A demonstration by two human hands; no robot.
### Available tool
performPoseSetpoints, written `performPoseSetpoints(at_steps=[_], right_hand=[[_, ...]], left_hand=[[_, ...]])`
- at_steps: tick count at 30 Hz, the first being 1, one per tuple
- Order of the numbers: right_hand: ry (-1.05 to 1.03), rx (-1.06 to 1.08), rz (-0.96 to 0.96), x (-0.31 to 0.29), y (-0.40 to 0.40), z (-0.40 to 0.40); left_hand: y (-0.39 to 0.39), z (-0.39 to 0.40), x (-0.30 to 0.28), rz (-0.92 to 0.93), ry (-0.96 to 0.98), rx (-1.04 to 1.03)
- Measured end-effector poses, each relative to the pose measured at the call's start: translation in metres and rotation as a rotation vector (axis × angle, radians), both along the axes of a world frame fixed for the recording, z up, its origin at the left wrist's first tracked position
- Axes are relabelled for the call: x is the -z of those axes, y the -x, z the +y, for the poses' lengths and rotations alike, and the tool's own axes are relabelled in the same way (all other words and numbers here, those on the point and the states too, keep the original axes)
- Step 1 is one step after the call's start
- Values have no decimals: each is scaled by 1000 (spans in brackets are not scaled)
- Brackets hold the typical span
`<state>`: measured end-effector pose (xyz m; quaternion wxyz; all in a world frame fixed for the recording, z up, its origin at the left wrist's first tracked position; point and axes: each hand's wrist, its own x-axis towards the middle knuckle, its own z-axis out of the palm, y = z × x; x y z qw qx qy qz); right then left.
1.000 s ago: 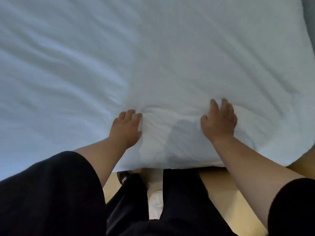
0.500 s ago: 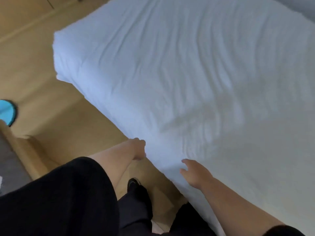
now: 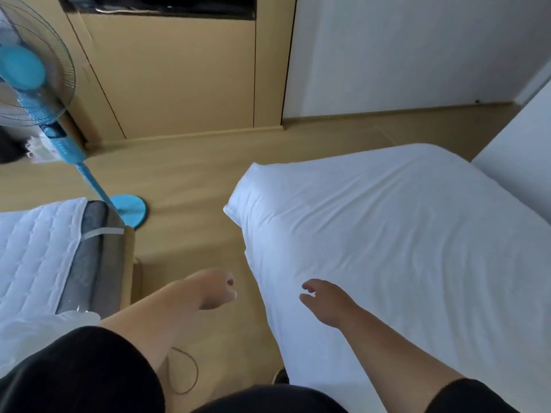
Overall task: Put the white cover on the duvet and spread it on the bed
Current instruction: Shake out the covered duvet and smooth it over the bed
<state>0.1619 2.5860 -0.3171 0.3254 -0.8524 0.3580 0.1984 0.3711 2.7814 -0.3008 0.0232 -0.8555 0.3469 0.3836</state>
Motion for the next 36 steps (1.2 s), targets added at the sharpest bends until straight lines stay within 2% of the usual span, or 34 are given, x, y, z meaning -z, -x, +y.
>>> performPoseSetpoints(at_steps=[6, 12, 16, 21, 26, 29, 33, 36], right_hand=[[12, -178, 44, 6, -89, -67], [75, -408, 80, -23, -222, -121], [105, -511, 32, -40, -323, -124], [111, -571, 54, -42, -432, -115], [85, -499, 90, -50, -525, -116], [48, -391, 27, -65, -571, -123], [22, -214, -84, -79, -615, -147], [38, -144, -82, -75, -644, -184]], left_hand=[[-77, -31, -4, -8, 20, -140], [-153, -47, -37, -32, 63, -328], [-208, -39, -50, -43, 143, -447], [-303, -22, -40, -69, 118, -455], [-425, -25, -34, -67, 99, -396], [-494, -41, -42, -76, 111, -336], [-565, -87, -57, -54, 136, -237], [-612, -132, -56, -28, 158, -181]])
